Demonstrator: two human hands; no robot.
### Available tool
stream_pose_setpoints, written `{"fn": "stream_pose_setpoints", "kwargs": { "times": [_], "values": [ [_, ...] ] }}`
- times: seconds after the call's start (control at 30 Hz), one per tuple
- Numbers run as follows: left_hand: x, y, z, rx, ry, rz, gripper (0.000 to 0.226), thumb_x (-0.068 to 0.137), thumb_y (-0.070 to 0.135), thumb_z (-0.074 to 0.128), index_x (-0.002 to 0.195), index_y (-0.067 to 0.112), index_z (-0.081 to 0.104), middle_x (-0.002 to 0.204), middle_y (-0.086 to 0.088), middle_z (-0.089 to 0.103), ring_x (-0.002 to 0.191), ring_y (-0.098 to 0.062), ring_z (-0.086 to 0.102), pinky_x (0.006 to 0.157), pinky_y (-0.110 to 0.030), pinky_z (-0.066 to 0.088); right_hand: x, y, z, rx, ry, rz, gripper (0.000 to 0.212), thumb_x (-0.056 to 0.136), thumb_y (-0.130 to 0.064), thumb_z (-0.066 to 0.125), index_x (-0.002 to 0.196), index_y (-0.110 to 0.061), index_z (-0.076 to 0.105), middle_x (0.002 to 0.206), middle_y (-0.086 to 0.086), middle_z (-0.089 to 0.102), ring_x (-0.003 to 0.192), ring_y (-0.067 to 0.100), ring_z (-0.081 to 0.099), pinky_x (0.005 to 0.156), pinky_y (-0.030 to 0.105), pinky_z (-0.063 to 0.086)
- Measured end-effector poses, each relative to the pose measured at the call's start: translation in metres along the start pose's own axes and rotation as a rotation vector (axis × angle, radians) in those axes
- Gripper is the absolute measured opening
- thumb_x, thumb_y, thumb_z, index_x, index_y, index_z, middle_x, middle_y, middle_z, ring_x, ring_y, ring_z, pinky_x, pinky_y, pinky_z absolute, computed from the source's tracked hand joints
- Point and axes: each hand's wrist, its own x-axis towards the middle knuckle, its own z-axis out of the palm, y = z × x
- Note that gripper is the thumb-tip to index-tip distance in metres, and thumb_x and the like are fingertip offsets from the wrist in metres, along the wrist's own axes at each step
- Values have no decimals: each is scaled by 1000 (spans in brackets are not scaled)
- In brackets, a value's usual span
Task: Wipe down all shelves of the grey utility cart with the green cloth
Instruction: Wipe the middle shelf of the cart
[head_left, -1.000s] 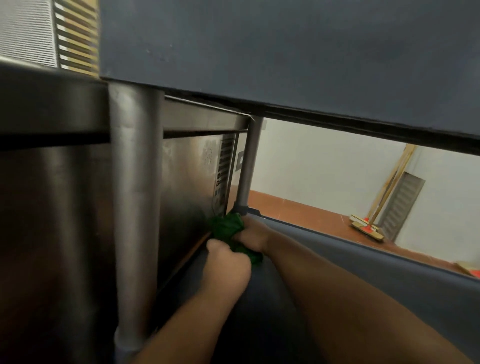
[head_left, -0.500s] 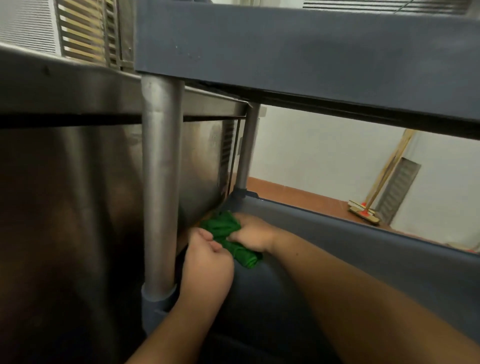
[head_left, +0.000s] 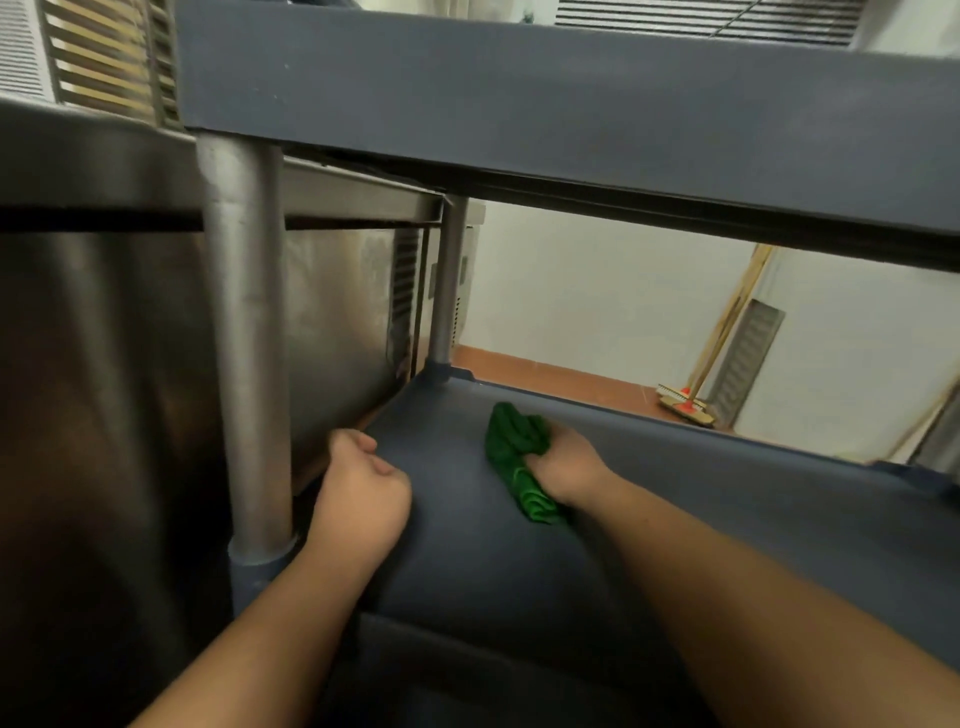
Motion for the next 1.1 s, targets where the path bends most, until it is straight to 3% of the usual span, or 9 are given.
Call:
{"fn": "stream_pose_setpoints", "kwargs": {
  "times": [0.2, 0.43, 0.6, 0.7, 0.77, 0.83, 1.0, 1.1],
  "values": [
    [-15, 21, 30, 189, -219, 54, 26, 85, 10, 50, 103, 21, 35, 76, -2, 55, 70, -22, 56, 70, -35, 41, -28, 74, -48, -62, 36, 124, 18, 87, -18, 52, 100, -14, 64, 96, 7, 68, 93, 28, 64, 75, 29, 43],
    [-61, 81, 108, 123, -420, 148, 31, 87, 9, 49, 111, 23, 35, 75, -5, 56, 68, -23, 61, 61, -36, 48, -84, 168, -117, -205, 107, 291, 20, 92, -19, 47, 91, -10, 65, 89, 8, 67, 85, 26, 62, 76, 33, 49],
    [-95, 106, 141, 118, -596, 171, 34, 89, 12, 50, 114, 28, 33, 85, -5, 62, 74, -24, 67, 71, -45, 56, -146, 252, -168, -286, 187, 486, 18, 91, -20, 51, 101, -10, 62, 104, 11, 67, 96, 30, 63, 77, 31, 46],
    [-107, 109, 144, 142, -629, 202, 32, 89, 14, 52, 114, 28, 37, 83, -3, 65, 75, -20, 65, 67, -36, 51, -190, 282, -194, -350, 204, 600, 17, 97, -17, 46, 85, -12, 57, 106, 13, 66, 90, 27, 60, 77, 35, 47],
    [-113, 108, 142, 178, -647, 227, 29, 89, 12, 52, 112, 25, 40, 82, -3, 67, 74, -18, 64, 61, -30, 43, -214, 284, -202, -308, 266, 674, 12, 95, -15, 51, 95, -7, 59, 106, 18, 67, 91, 33, 62, 78, 37, 49],
    [-114, 103, 133, 175, -630, 223, 26, 88, 10, 52, 108, 24, 43, 79, -3, 69, 69, -17, 65, 59, -29, 44, -227, 271, -197, -270, 322, 695, 23, 94, -14, 55, 112, -2, 54, 108, 22, 65, 98, 40, 62, 81, 40, 50],
    [-94, 81, 93, 114, -586, 150, 27, 86, 11, 51, 96, 35, 44, 74, 3, 70, 70, -18, 68, 63, -35, 49, -223, 196, -156, -212, 268, 577, 15, 94, -20, 55, 98, -13, 43, 109, 22, 63, 101, 40, 60, 73, 33, 39],
    [-83, 67, 65, 36, -558, 107, 25, 86, 12, 50, 90, 36, 42, 75, 4, 71, 70, -18, 69, 62, -37, 50, -207, 138, -122, -145, 218, 486, 16, 94, -22, 55, 103, -12, 47, 112, 20, 64, 104, 38, 60, 78, 34, 43]
  ]
}}
